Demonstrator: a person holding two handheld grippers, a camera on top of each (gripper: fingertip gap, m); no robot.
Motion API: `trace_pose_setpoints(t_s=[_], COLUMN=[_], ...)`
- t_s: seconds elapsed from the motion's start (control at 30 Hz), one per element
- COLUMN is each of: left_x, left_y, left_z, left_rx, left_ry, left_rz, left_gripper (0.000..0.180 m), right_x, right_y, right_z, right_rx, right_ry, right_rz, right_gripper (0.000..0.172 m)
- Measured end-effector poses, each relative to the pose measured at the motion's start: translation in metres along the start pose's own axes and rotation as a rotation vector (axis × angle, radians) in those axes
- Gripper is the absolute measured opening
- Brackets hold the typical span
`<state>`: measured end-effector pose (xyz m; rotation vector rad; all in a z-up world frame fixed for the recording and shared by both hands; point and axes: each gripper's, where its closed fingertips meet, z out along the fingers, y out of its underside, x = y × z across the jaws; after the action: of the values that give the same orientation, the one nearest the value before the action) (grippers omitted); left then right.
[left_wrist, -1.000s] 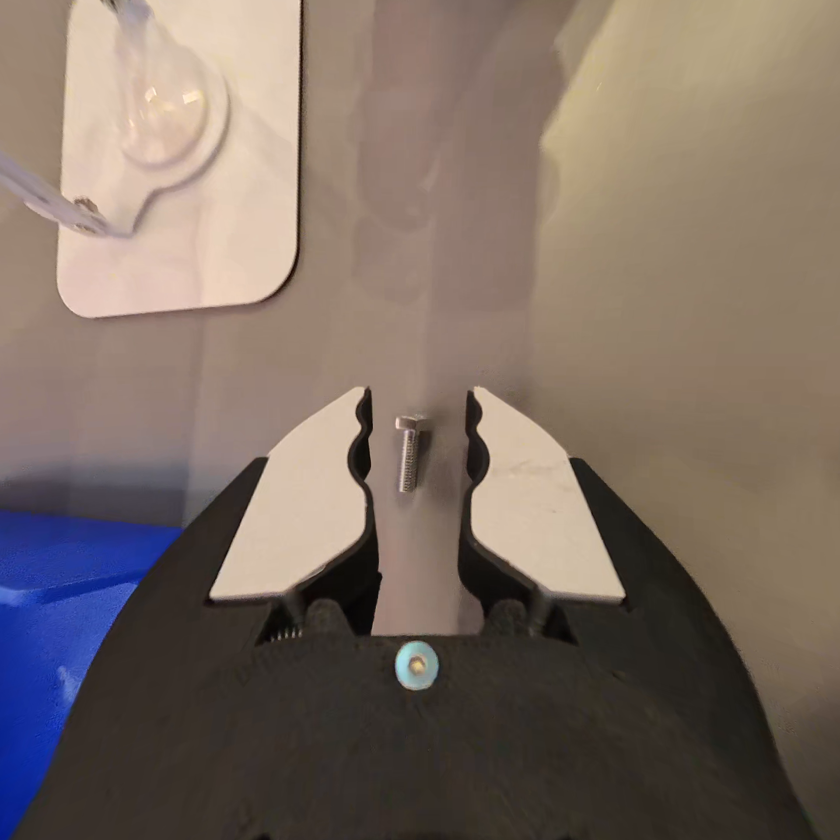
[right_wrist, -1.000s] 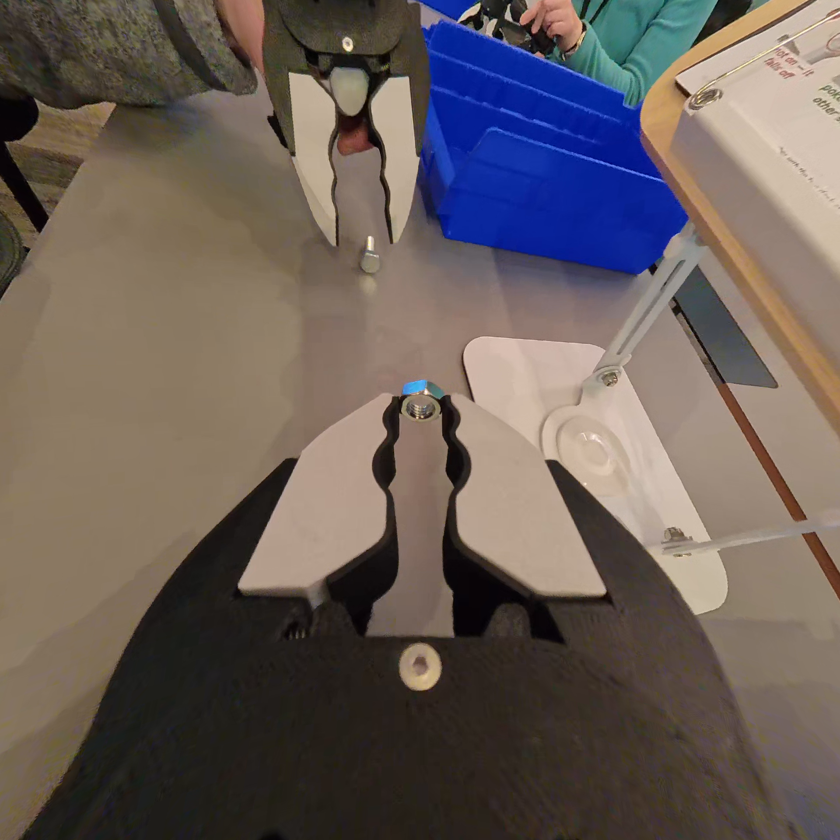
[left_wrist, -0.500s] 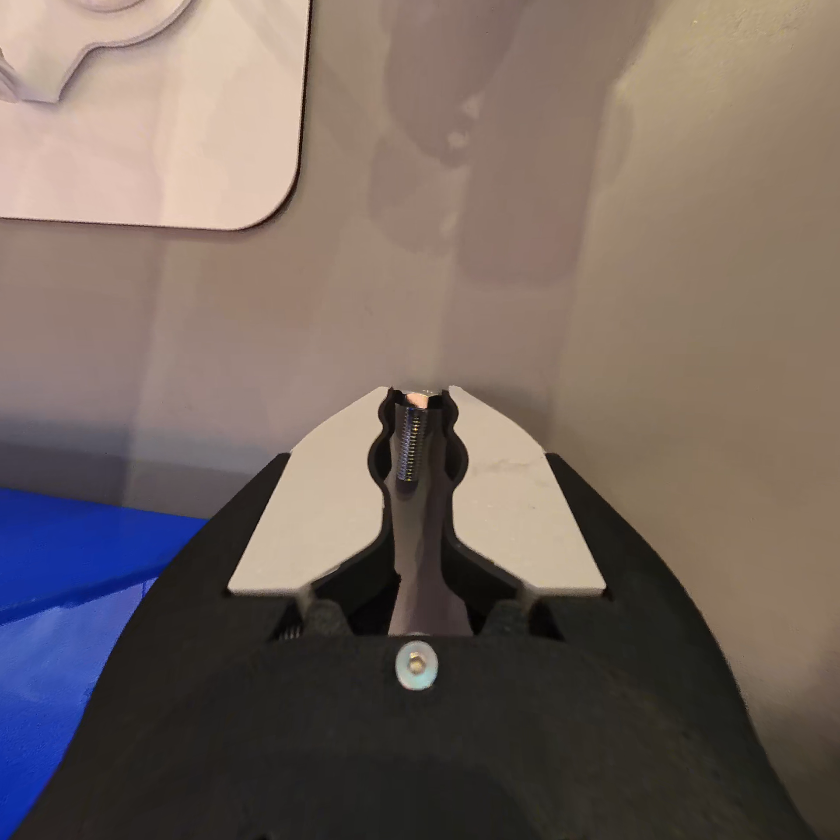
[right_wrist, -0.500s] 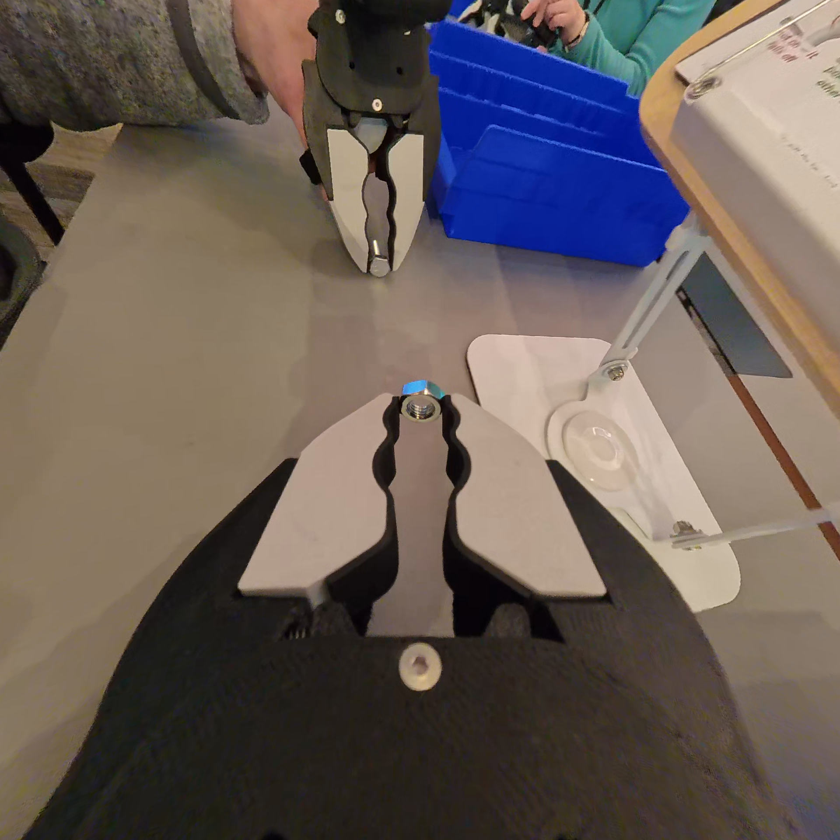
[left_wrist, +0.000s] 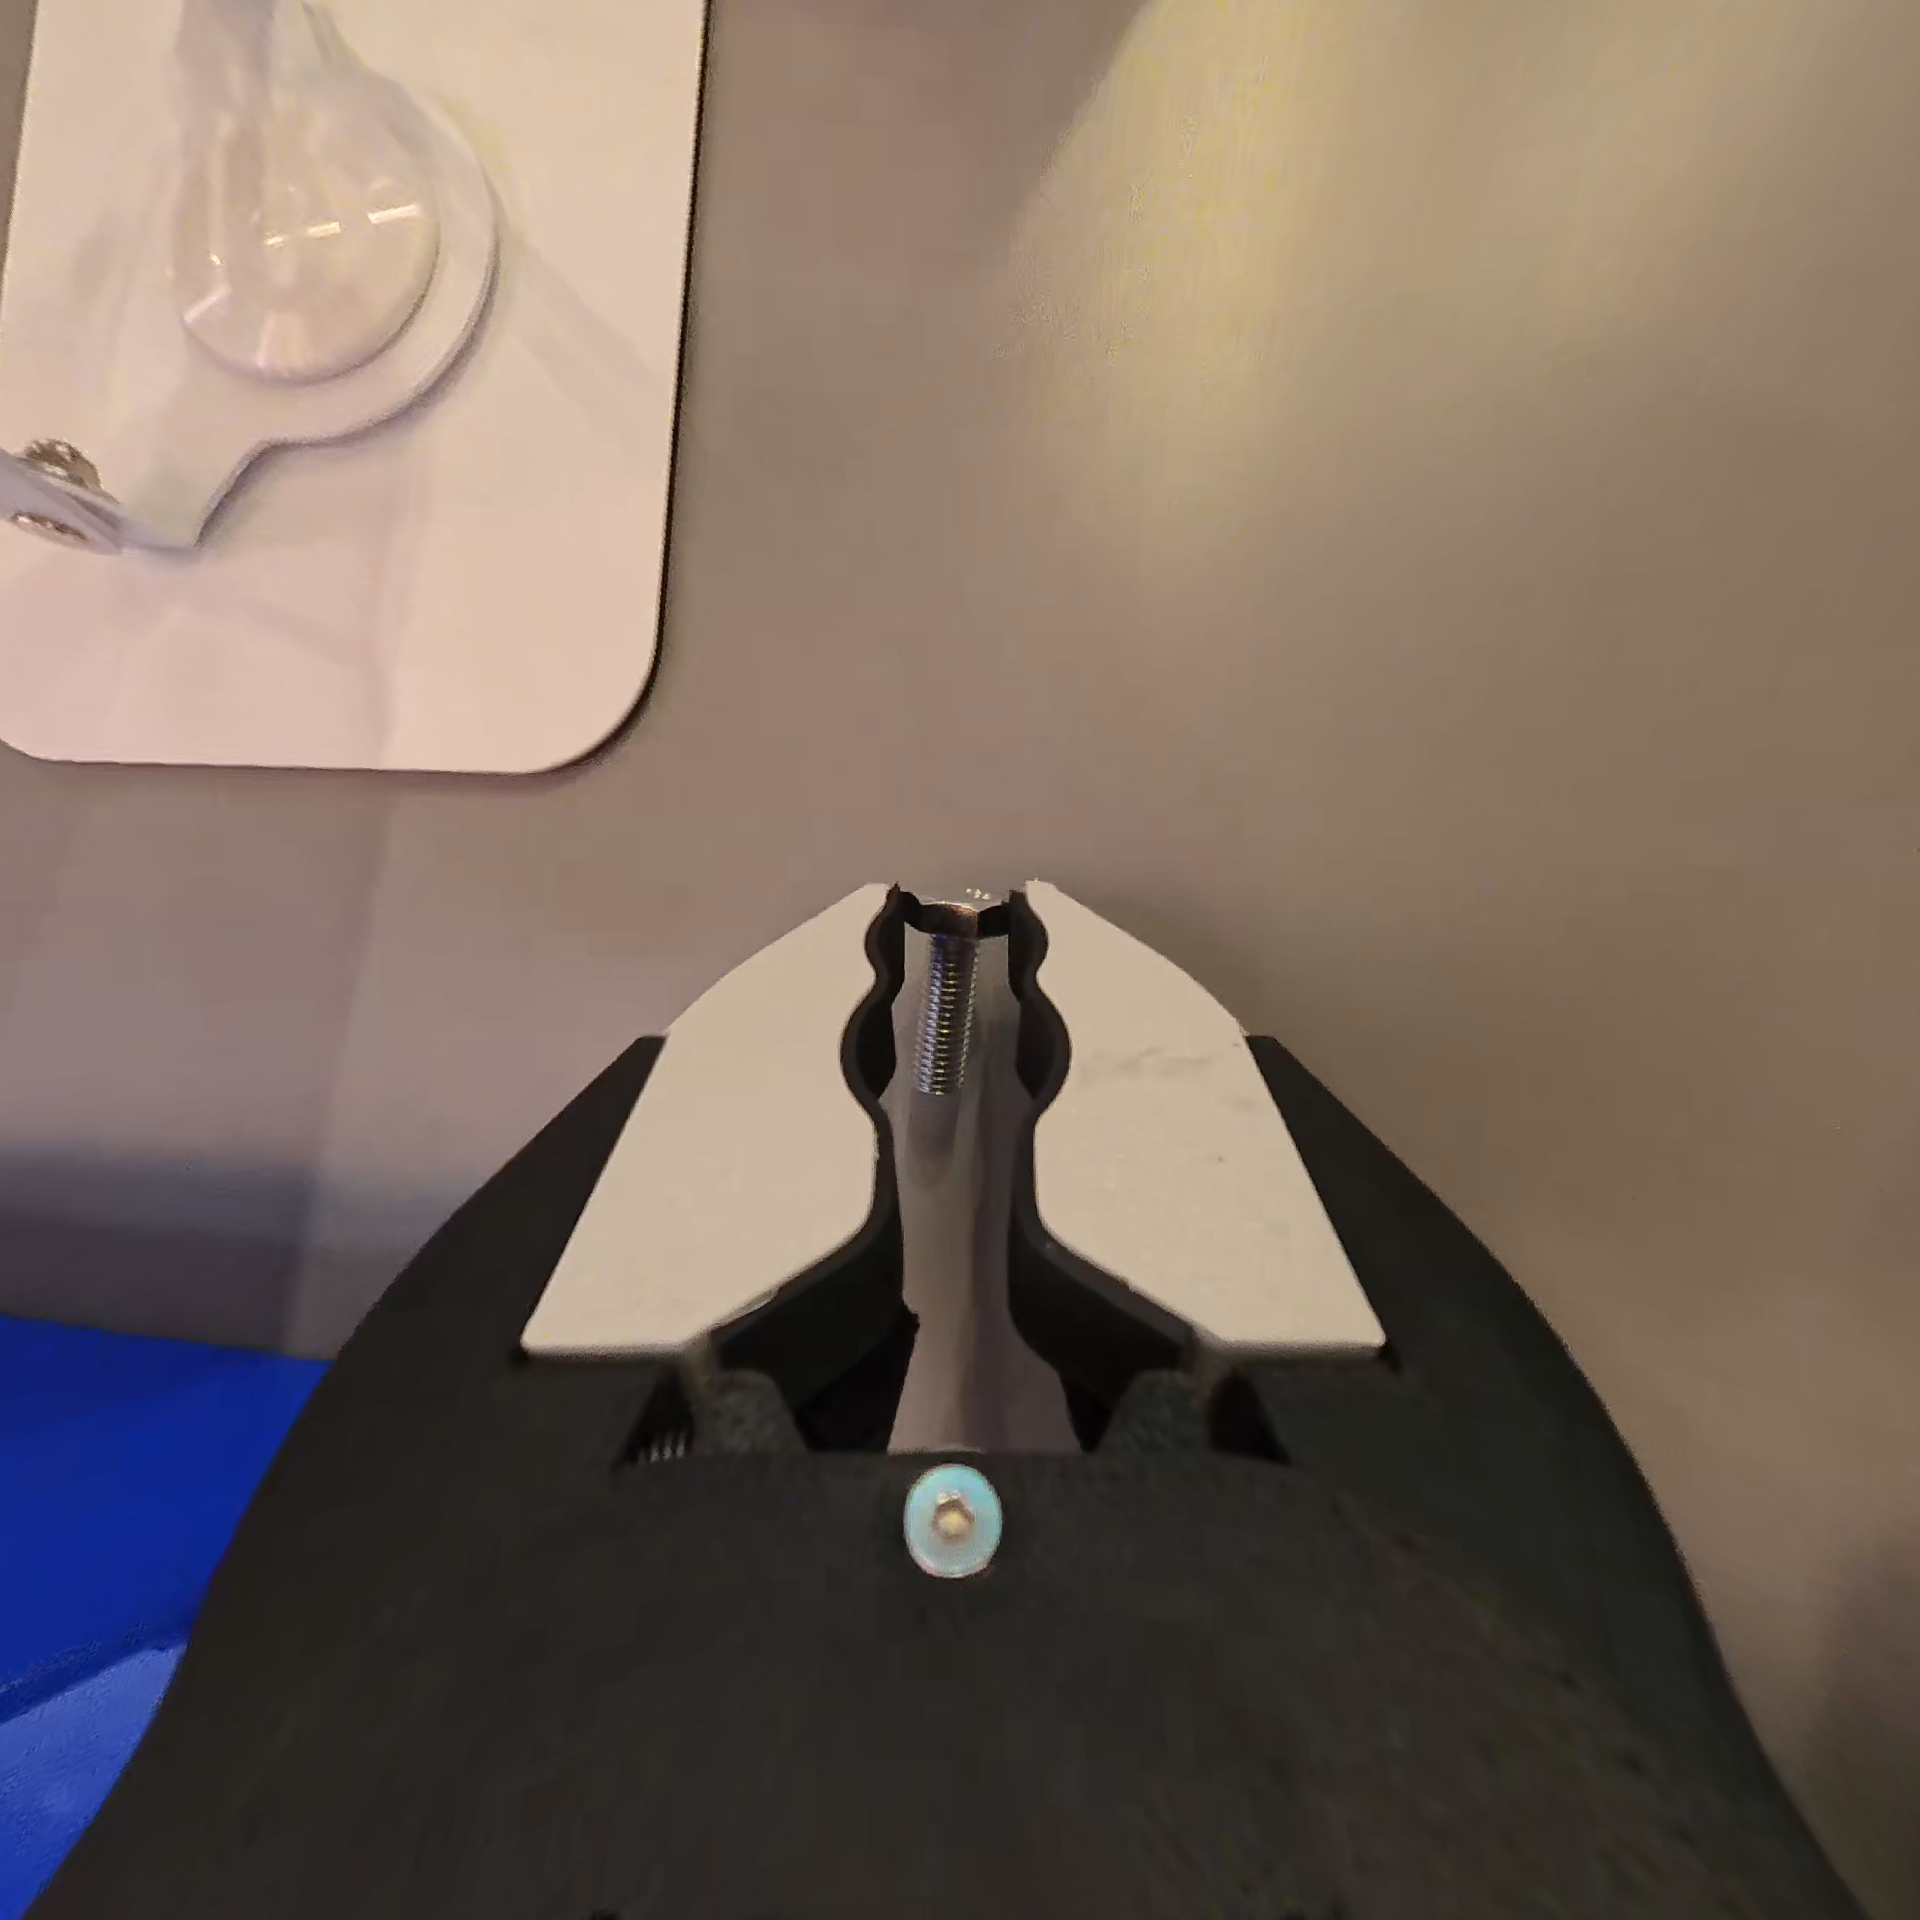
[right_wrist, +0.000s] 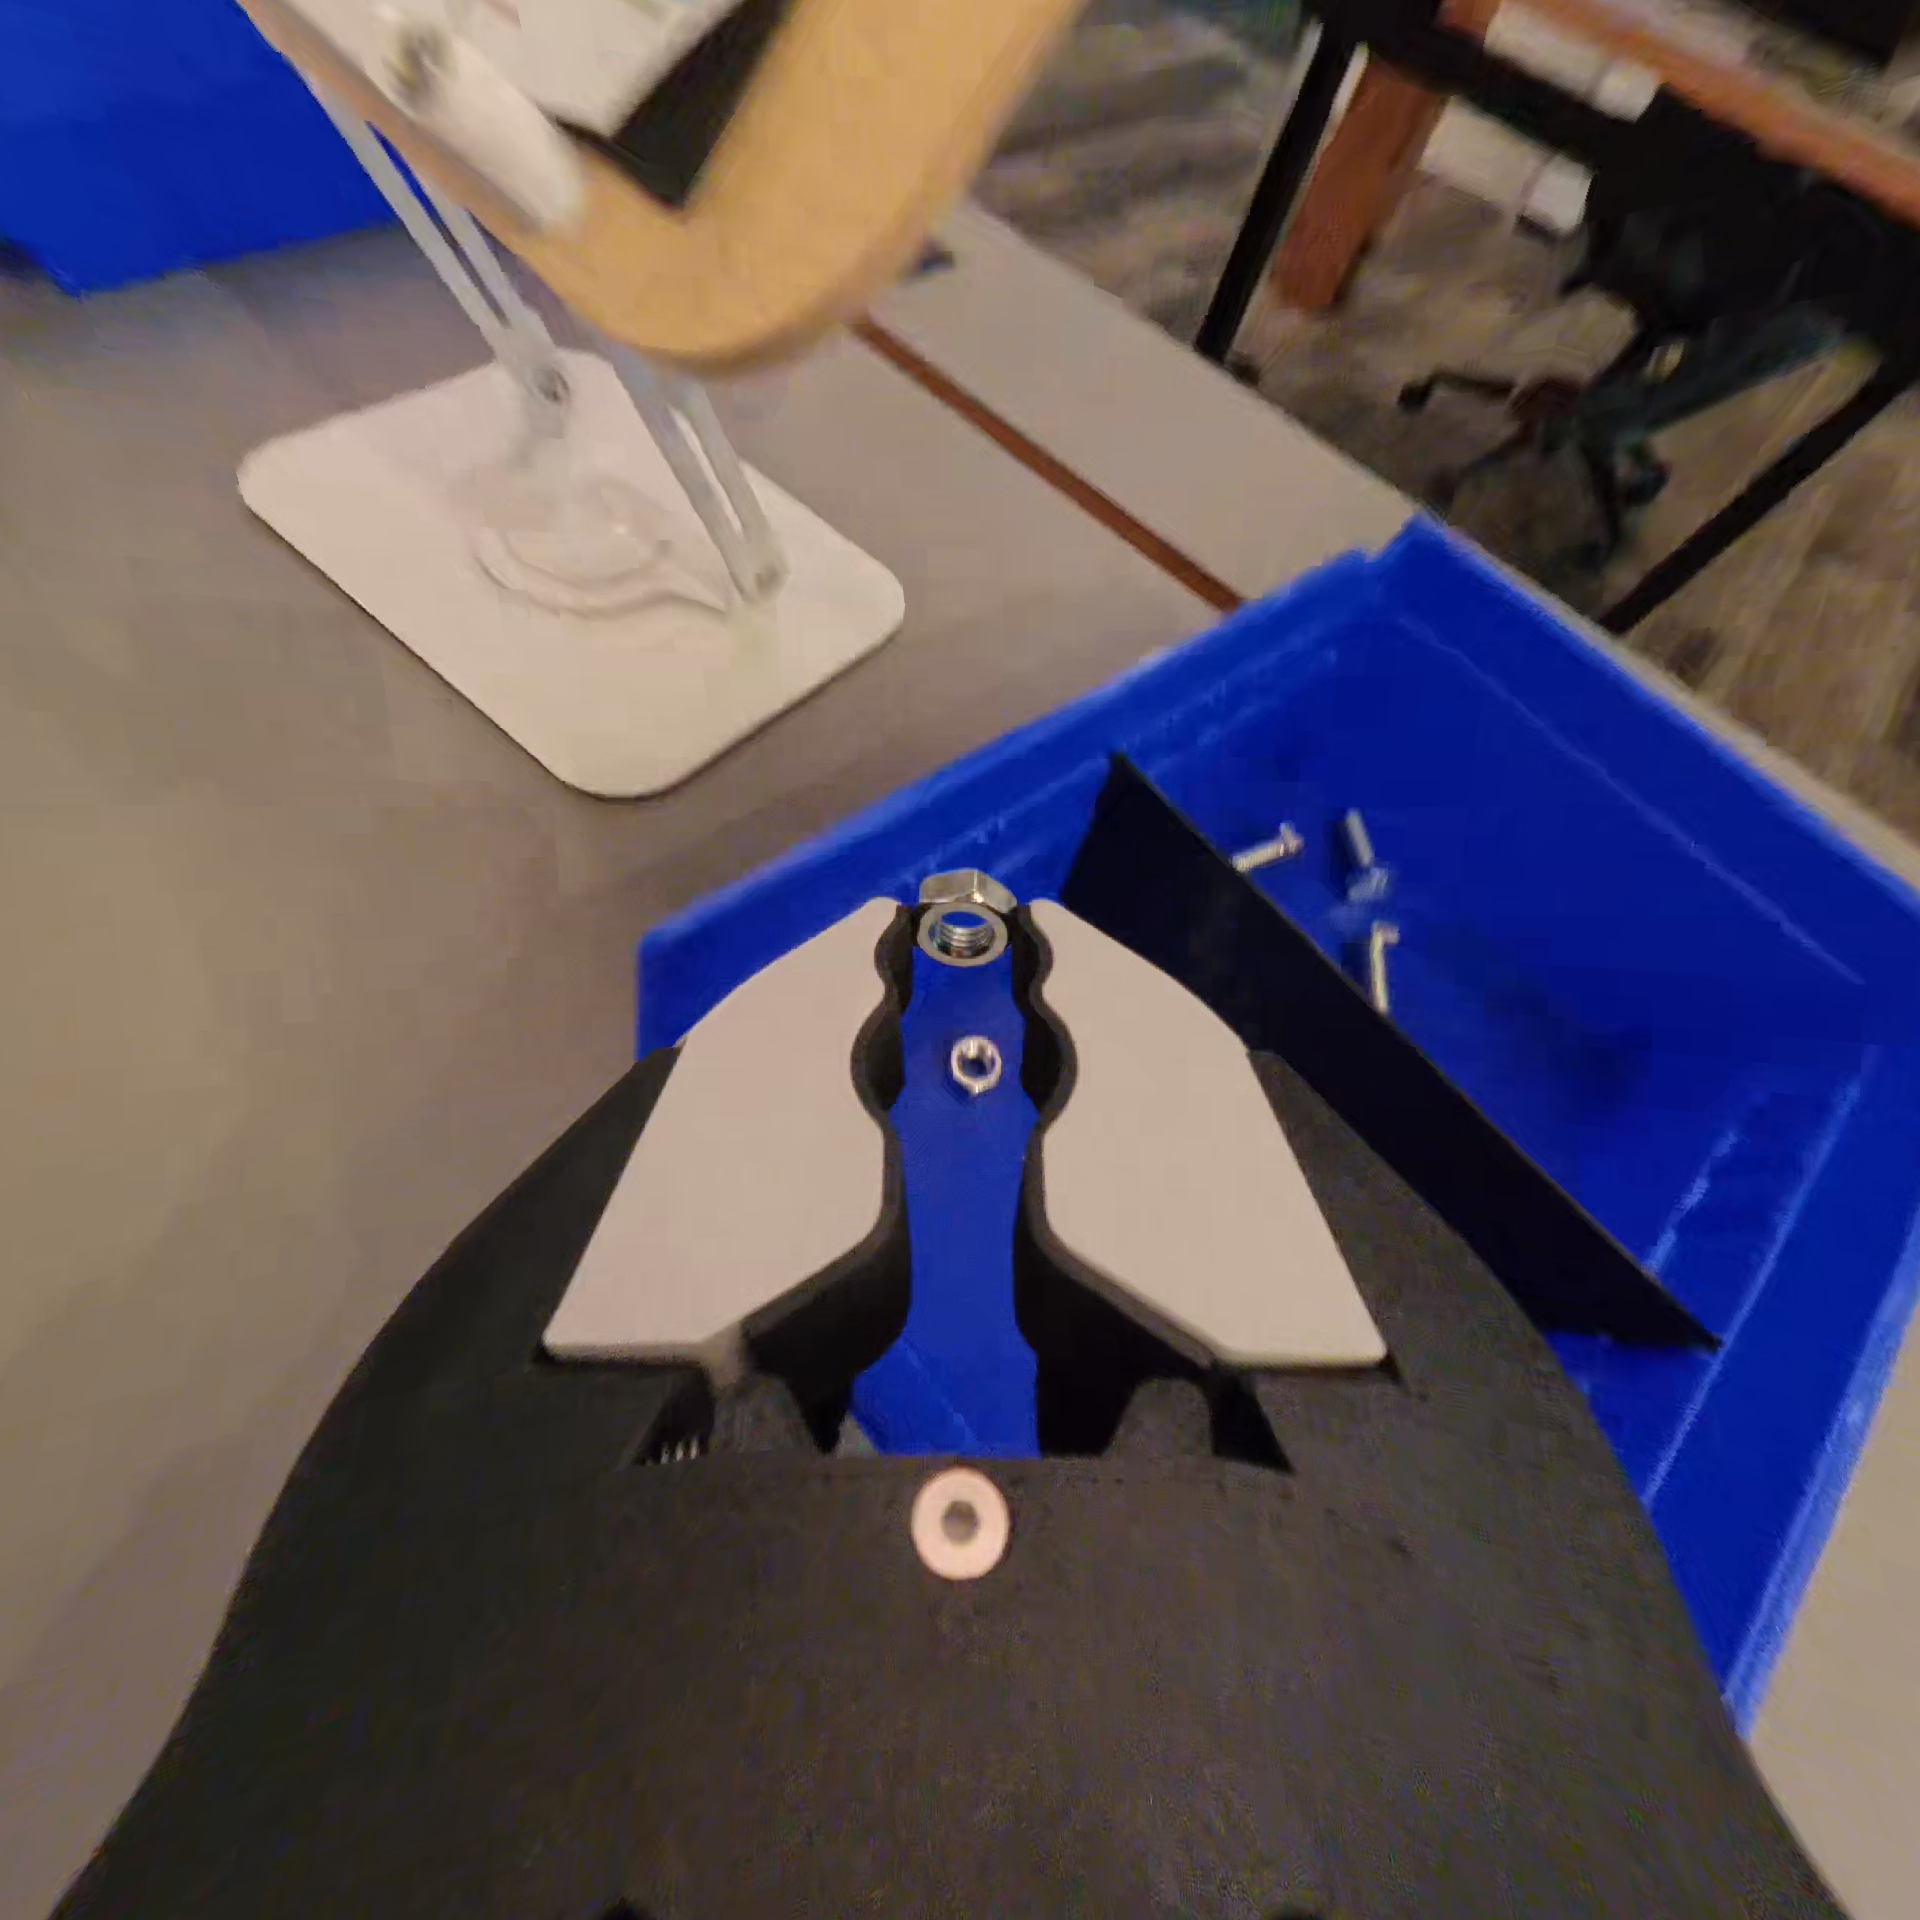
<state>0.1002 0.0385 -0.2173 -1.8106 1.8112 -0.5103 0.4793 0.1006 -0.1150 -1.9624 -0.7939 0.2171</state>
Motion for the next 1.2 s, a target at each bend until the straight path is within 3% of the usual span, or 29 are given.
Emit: trace_pose_setpoints(t_s=[0.03,0.17,0.33,0.53,0.63,0.73,0.87,1.03,1.2], left_x=[0.000,0.001,0.005,0.006,0.005,0.006,0.011,0.013,0.019], left_y=[-0.003,-0.013,-0.024,-0.041,-0.057,-0.078,-0.116,-0.154,-0.173], left_z=[0.001,0.005,0.010,0.006,-0.002,-0.011,-0.033,-0.068,-0.079], left_rx=[0.011,0.028,0.064,0.148,0.244,0.374,0.647,0.994,1.159], left_ry=[-0.006,-0.002,0.019,0.014,0.000,-0.004,0.071,0.177,0.271], left_rz=[0.004,0.013,0.018,0.018,0.021,0.013,-0.045,-0.155,-0.212], left_gripper=[0.018,0.018,0.018,0.018,0.018,0.018,0.018,0.018,0.018], right_x=[0.007,0.020,0.024,0.029,0.029,-0.016,-0.115,-0.226,-0.268], right_y=[0.015,0.066,0.091,0.074,0.047,-0.005,-0.064,-0.091,-0.109], right_z=[0.006,0.028,0.040,0.027,0.007,-0.010,-0.014,0.015,0.039], right_rx=[-0.063,-0.323,-0.484,-0.403,-0.316,-0.122,0.132,0.294,0.376], right_ry=[-0.010,-0.027,-0.060,-0.047,0.038,-0.039,-0.301,-0.636,-0.746], right_rz=[0.032,0.067,0.087,0.112,0.054,-0.032,-0.125,-0.036,0.080], right_gripper=[0.018,0.019,0.020,0.039,0.033,0.023,0.022,0.023,0.024])
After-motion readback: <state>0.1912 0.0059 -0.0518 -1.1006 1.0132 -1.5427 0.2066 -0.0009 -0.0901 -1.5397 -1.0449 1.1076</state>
